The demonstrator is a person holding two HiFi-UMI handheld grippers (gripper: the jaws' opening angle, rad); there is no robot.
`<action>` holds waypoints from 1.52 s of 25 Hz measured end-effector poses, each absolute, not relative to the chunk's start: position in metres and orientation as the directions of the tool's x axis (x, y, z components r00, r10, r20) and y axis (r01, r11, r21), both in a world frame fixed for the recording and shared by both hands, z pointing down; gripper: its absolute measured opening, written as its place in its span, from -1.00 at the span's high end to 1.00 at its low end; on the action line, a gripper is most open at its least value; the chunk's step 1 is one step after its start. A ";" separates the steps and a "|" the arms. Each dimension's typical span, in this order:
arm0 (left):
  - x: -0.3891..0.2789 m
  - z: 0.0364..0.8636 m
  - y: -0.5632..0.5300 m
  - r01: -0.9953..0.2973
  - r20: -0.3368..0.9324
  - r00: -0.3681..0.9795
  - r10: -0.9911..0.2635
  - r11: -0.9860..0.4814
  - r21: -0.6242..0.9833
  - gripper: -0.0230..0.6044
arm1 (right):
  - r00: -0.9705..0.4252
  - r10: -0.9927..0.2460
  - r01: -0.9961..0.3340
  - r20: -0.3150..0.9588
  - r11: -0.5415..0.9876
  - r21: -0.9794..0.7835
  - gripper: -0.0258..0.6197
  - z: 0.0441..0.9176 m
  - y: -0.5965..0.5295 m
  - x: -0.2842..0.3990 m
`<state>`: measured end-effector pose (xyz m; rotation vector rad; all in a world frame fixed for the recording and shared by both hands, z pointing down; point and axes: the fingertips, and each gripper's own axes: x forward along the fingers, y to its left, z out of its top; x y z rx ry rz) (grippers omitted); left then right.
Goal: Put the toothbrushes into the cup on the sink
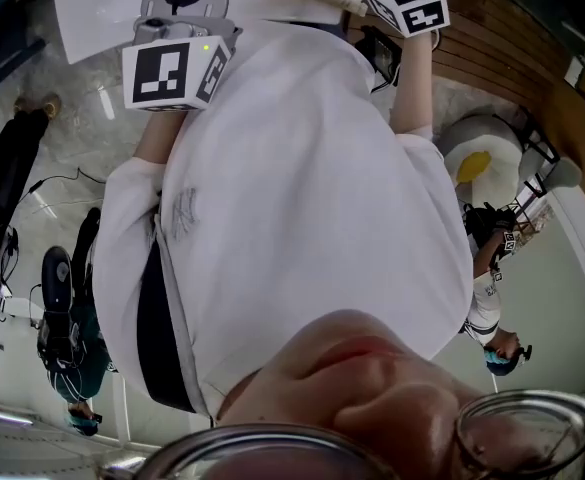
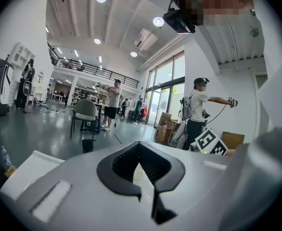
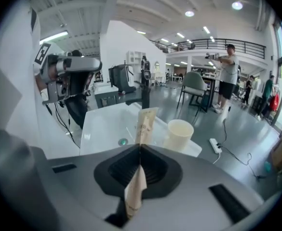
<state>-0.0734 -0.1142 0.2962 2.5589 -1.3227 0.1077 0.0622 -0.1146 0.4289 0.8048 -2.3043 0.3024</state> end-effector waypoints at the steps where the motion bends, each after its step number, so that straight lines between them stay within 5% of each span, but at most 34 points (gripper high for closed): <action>1: -0.074 0.296 -0.114 -0.809 0.181 0.586 -0.790 -0.556 0.193 0.91 | -0.592 -0.482 -0.632 0.645 0.775 -0.001 0.88 0.425 -0.116 0.061; 13: -0.082 0.293 -0.117 -0.798 0.171 0.600 -0.782 -0.570 0.194 0.91 | -0.631 -0.620 -0.713 0.466 0.700 -0.034 0.88 0.373 -0.137 0.053; 22: -0.079 0.293 -0.114 -0.801 0.168 0.597 -0.785 -0.569 0.189 0.91 | -0.654 -0.724 -0.753 0.218 0.652 -0.092 0.88 0.318 -0.151 0.063; 38: -0.068 0.287 -0.115 -0.792 0.160 0.609 -0.777 -0.584 0.179 0.91 | -0.468 -0.845 -0.774 -0.257 0.533 -0.343 0.88 0.246 -0.154 0.124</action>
